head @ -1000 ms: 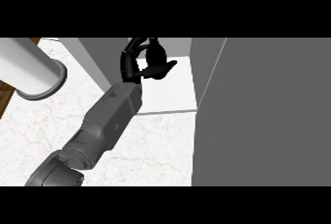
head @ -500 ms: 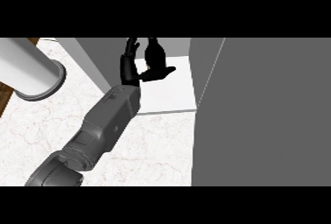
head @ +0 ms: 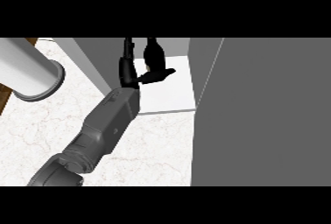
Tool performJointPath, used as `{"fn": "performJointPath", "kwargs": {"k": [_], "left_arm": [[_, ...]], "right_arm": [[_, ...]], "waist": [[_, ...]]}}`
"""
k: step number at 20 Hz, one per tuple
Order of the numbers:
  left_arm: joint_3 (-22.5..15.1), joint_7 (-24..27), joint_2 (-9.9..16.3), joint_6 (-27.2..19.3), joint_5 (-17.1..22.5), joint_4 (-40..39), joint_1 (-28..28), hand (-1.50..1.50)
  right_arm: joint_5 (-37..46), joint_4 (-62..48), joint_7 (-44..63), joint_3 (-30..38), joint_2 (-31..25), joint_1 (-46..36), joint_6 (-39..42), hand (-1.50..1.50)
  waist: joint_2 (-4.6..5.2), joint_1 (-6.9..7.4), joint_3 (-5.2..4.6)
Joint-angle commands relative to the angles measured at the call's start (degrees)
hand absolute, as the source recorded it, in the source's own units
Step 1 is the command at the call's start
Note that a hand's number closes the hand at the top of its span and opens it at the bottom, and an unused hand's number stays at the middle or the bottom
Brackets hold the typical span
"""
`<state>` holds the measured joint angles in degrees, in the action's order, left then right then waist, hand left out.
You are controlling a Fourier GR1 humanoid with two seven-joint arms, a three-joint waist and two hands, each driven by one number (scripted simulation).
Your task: Pick up the wine, place it into the cabinet and close the cabinet
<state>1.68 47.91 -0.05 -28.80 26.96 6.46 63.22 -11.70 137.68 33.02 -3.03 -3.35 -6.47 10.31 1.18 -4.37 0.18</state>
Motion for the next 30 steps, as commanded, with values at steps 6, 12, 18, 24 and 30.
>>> {"fn": "performJointPath", "kwargs": {"k": [6, 12, 18, 24, 30], "left_arm": [[0.38, 2.42, 0.05, 4.77, -0.19, -0.55, -2.2, -1.5], [-0.38, 2.9, 0.05, 8.63, -0.98, -0.92, -4.13, -1.5], [-0.99, 2.8, 0.05, 10.04, 1.63, -0.09, -4.64, -1.5], [-1.95, 4.67, 0.05, 12.24, 4.82, 2.07, -6.07, -1.5], [-7.81, 2.39, 0.05, 13.45, 9.51, 6.81, -9.57, -1.5]], "right_arm": [[-2.33, 1.94, -0.24, 0.94, -0.59, 1.16, 1.23, -1.5], [-2.54, 4.66, 3.15, -0.1, 0.34, 0.55, -1.34, -1.5], [-0.15, 2.4, -0.42, -3.01, 1.62, 3.17, -0.07, -1.5], [-0.83, 2.33, 2.08, -1.4, 0.47, -0.73, -1.41, -1.5], [-0.97, 3.92, 4.48, -0.93, 0.28, -1.12, -2.98, -1.5]], "waist": [[0.24, 0.23, -0.24], [-0.1, 0.96, -0.26], [-0.36, 0.14, -0.24], [-0.52, 0.62, -0.26], [-1.04, 1.55, -0.23]]}}
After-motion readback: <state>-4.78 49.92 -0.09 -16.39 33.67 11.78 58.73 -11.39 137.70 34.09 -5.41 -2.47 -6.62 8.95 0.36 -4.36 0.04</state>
